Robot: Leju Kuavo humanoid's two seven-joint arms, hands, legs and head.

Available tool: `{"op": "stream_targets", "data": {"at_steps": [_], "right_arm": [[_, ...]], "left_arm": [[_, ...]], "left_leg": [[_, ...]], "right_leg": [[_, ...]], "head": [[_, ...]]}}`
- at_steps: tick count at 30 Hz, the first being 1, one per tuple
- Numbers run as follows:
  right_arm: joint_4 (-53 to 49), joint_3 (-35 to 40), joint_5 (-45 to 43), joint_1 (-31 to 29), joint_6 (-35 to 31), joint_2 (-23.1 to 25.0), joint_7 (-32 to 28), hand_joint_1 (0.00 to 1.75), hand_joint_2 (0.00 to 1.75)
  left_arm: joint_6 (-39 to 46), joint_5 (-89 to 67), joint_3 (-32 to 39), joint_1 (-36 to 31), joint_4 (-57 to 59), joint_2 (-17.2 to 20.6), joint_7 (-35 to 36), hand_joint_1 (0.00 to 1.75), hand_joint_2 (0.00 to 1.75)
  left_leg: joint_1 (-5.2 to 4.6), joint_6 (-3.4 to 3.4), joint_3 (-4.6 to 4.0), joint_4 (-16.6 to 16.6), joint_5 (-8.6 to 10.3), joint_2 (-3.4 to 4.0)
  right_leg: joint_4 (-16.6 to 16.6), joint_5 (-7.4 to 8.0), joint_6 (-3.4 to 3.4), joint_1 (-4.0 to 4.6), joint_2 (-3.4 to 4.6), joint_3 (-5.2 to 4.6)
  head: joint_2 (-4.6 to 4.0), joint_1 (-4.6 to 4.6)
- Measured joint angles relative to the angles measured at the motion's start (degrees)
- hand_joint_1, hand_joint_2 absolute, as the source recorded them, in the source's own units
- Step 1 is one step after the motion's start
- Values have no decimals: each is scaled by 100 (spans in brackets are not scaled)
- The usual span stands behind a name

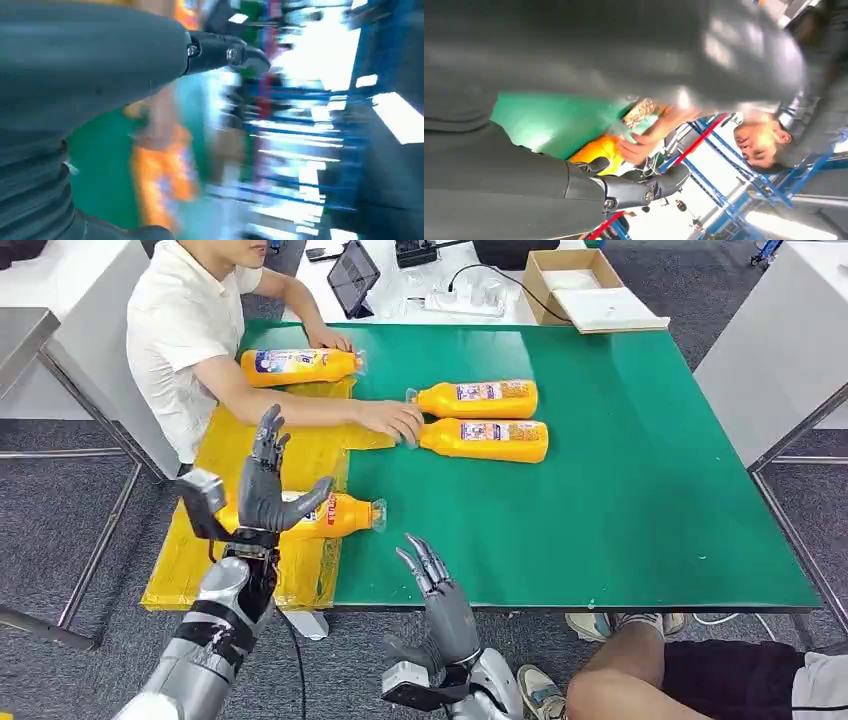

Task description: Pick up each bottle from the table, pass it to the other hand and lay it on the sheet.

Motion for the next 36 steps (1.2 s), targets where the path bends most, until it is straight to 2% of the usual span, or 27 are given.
{"op": "stream_targets", "data": {"at_steps": [5, 8, 18, 24, 29, 36], "right_arm": [[-668, -352, 908, 460, -11, -370, 171, 0, 175], [-995, -614, 1077, 642, 28, -510, 195, 0, 175], [-1375, -866, 1238, 811, 26, -628, 221, 0, 175], [-1548, -1293, 2170, 817, -39, -940, 935, 0, 175], [-1241, -2051, 2483, 336, 28, -1214, 1331, 0, 175], [184, -2492, 2877, -645, 175, -1419, 1556, 0, 175]], "left_arm": [[-7, 219, -70, 1119, -1662, -26, -129, 0, 175], [11, 247, -109, 1460, -2198, -24, -147, 0, 175], [26, 276, -142, 1739, -2791, -24, -151, 0, 175], [320, 69, -140, 1938, -2889, -24, -1, 0, 175], [741, -555, -249, 2006, -2769, -13, 87, 0, 175], [870, -756, -485, 2040, -2559, 2, 39, 0, 175]], "left_leg": [[0, -3, -3, 0, -11, -2], [0, -2, -4, 0, -14, -2], [1, -4, 2, 0, -10, 0], [-2, -2, -3, 0, -11, -4], [-17, 6, -1, 0, -7, -2], [-15, 10, 0, 1, -2, 0]], "right_leg": [[-2, -7, -1, 0, -1, -3], [-3, -7, -1, 0, -1, -4], [0, -5, -1, 1, 0, -1], [-2, -5, 0, -2, -1, 1], [-4, 0, 6, -16, -1, 1], [-2, 4, 10, -14, 0, 0]], "head": [[0, 0], [0, 0], [0, 0], [0, 2], [0, 0], [0, -2]]}}
